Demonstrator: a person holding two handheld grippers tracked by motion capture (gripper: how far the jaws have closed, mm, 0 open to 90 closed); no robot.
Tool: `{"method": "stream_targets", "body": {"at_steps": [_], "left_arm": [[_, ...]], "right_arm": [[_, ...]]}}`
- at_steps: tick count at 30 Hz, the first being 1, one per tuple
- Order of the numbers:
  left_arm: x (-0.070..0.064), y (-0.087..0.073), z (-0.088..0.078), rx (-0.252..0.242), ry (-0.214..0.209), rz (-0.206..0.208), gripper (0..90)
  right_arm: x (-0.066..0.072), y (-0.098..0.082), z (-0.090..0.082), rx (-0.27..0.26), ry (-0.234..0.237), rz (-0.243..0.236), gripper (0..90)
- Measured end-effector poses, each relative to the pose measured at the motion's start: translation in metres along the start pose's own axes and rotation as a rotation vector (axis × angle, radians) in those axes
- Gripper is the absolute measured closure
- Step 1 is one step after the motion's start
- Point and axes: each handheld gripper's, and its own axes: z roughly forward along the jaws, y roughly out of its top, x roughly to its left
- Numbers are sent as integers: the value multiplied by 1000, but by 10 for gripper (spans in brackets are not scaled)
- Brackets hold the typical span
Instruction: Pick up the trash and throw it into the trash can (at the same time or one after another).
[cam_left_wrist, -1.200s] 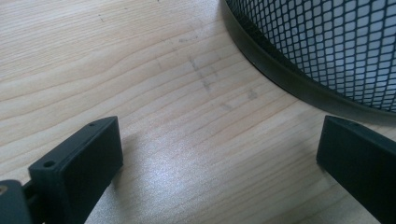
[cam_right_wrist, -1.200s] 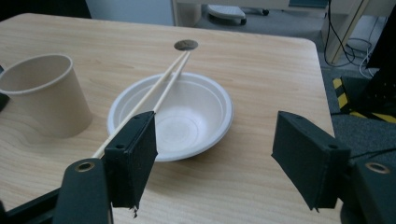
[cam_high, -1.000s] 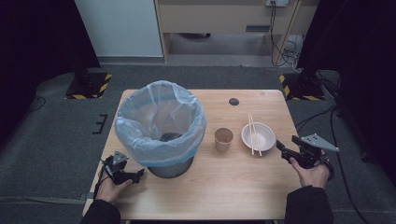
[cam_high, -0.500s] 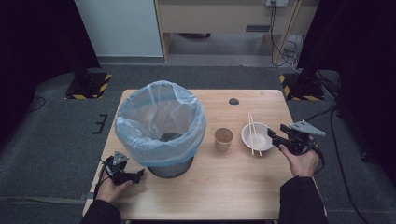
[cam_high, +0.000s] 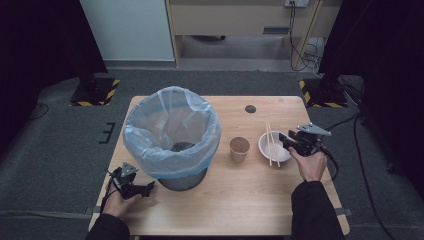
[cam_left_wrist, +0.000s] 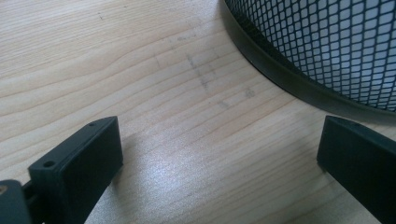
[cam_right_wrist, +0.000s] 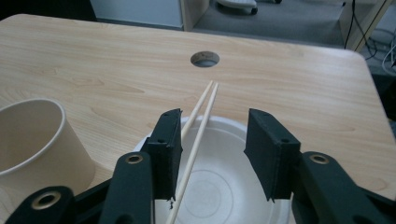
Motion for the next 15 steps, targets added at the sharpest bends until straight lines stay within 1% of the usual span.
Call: {"method": "stream_targets", "body": {"at_steps": [7,11,15], "left_arm": [[0,0,0,-1,2,-1,0],[0,0,0,-1,2,-1,0],[0,0,0,0,2,-1,0]], "right_arm": [[0,-9,15,41,4,24,595],[2,-13,22,66,16,34,609],[4,-18,29,106,19,26,632]]}}
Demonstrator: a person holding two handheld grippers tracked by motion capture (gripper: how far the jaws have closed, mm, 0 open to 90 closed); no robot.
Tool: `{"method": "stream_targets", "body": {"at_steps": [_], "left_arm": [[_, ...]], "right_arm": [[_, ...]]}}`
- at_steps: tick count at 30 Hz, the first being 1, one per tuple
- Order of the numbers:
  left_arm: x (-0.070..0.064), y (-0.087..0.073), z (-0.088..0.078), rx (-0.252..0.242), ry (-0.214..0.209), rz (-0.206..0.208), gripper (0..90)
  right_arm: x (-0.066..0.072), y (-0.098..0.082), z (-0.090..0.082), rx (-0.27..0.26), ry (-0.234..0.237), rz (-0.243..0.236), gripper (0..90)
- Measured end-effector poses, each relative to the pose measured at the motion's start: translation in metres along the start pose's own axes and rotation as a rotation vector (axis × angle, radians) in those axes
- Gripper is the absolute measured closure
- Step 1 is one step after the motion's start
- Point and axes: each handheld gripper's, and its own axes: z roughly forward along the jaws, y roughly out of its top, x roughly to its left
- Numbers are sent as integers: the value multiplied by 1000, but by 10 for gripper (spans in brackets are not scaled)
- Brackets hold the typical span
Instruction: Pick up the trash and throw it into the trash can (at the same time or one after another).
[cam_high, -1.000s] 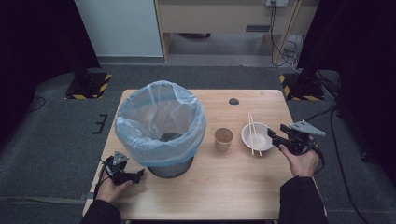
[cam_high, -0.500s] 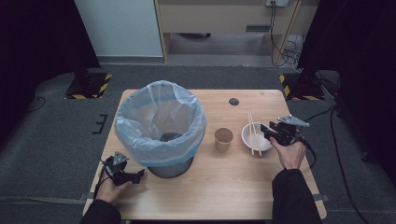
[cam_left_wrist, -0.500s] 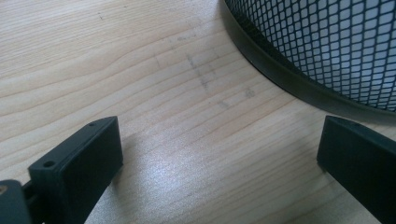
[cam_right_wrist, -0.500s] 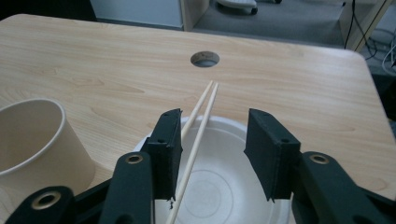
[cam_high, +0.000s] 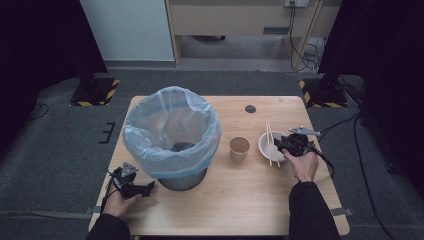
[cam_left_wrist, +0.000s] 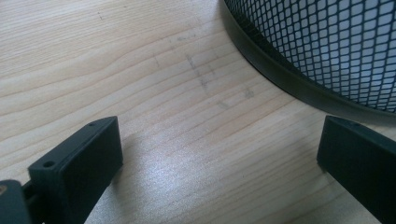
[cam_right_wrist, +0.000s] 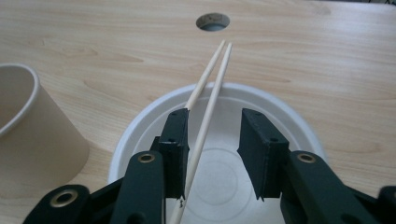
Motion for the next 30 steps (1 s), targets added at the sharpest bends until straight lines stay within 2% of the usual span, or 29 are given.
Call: {"method": "stream_targets", "body": {"at_steps": [7,19,30], "left_arm": [[0,0,0,0,0,0,0],[0,0,0,0,0,0,0],[0,0,0,0,0,0,0]], "right_arm": [[2,-4,7,42,8,1,658],[1,-8,11,94,1,44,751],[-4,-10,9,91,-8,67,855]]}}
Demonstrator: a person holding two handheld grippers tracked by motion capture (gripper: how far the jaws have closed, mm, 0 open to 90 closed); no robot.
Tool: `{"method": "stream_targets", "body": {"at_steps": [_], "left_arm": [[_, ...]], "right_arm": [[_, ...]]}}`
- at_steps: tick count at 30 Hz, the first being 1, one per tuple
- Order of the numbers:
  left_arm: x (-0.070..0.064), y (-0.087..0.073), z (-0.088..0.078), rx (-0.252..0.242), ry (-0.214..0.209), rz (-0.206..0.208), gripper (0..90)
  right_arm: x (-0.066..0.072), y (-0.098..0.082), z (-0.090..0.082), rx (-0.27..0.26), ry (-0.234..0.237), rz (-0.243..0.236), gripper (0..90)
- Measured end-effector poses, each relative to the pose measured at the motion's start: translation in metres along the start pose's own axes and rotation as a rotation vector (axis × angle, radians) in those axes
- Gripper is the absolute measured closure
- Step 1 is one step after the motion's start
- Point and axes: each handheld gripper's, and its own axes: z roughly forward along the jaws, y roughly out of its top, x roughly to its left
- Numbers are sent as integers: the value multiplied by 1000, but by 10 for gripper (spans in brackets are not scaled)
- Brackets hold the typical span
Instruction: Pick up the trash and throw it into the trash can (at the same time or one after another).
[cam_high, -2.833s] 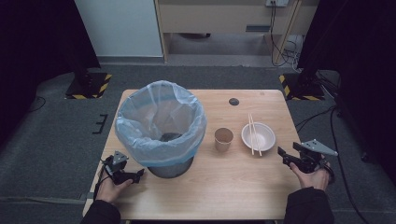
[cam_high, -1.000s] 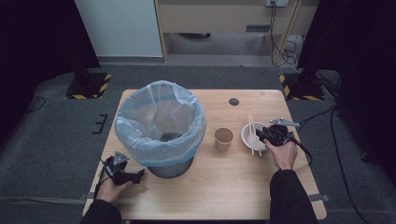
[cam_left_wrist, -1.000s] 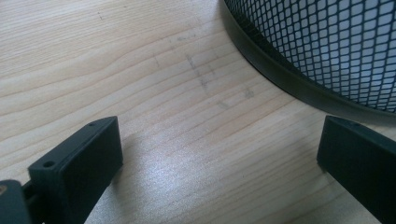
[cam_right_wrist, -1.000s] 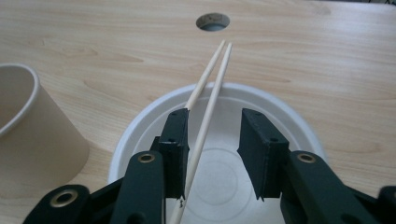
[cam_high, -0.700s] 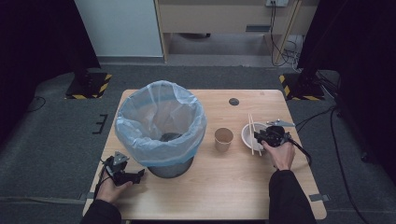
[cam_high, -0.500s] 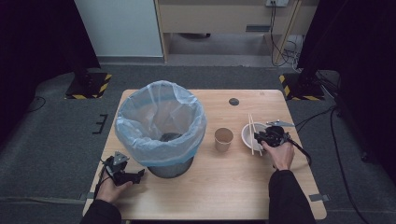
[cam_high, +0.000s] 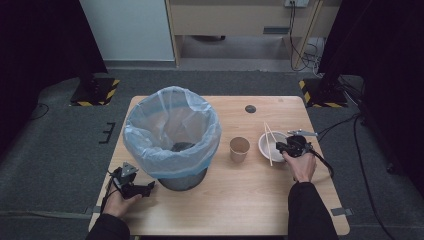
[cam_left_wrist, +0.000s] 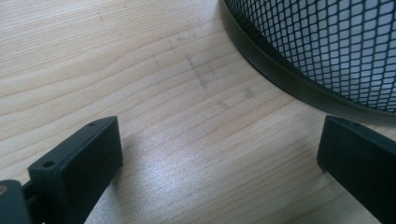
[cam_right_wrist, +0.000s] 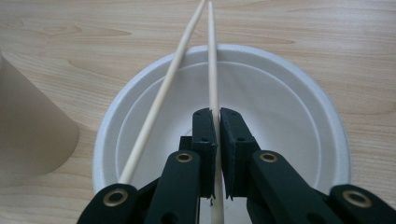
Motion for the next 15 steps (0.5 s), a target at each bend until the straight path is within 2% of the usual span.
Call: {"method": "stream_targets", "body": {"at_steps": [8,13,15], "left_arm": [[0,0,0,0,0,0,0],[0,0,0,0,0,0,0],[0,0,0,0,0,0,0]], "right_arm": [[-3,2,-6,-28,-1,30,858],[-6,5,-13,-69,-2,47,858],[-8,9,-20,-105,3,53,858]]}}
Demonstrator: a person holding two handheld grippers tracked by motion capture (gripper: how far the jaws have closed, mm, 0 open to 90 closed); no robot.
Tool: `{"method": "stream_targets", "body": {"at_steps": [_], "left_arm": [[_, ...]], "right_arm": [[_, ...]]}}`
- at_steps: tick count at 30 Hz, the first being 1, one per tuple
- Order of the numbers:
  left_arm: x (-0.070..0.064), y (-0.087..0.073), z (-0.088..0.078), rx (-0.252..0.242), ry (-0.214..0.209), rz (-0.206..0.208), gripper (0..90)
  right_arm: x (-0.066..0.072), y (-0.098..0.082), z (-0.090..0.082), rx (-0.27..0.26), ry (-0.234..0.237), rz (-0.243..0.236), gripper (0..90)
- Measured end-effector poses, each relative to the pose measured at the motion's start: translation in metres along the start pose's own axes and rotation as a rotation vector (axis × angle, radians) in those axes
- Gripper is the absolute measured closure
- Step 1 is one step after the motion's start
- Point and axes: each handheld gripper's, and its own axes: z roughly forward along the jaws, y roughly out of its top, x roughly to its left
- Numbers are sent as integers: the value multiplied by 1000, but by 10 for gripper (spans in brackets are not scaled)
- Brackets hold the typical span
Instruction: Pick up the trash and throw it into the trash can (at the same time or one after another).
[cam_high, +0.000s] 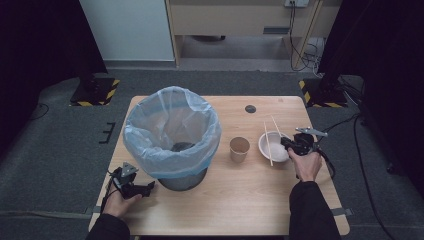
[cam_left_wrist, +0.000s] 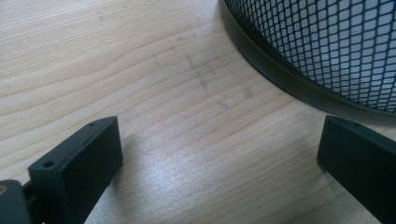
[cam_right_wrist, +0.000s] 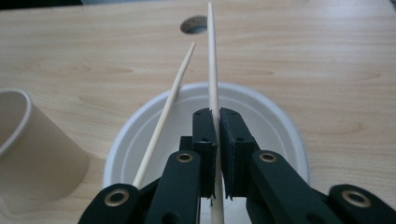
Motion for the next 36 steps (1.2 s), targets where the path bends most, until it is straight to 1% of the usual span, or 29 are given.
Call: {"method": "stream_targets", "body": {"at_steps": [9,13,14,15,16,22,25,26,29,30,36], "left_arm": [[-1,0,0,0,-4,3,0],[-1,1,1,0,-4,5,0],[-1,1,1,0,-4,5,0],[-1,1,1,0,-4,5,0],[-1,1,1,0,-4,6,0],[-2,1,1,0,-5,7,0],[-2,1,1,0,-6,8,0],[-2,1,1,0,-6,8,0],[-2,1,1,0,-7,7,0],[-2,1,1,0,-8,8,0],[-2,1,1,0,-8,8,0]], "right_arm": [[-3,13,-21,-109,19,19,858],[-3,18,-29,-144,28,22,858],[-2,20,-31,-155,31,22,858],[-2,20,-31,-155,31,22,858],[0,23,-34,-172,39,16,859],[7,32,-43,-222,60,2,859],[9,36,-48,-245,68,2,859],[9,36,-48,-245,68,2,859],[11,41,-55,-274,81,5,858],[13,44,-58,-291,89,4,858],[19,50,-65,-317,111,-5,859]]}}
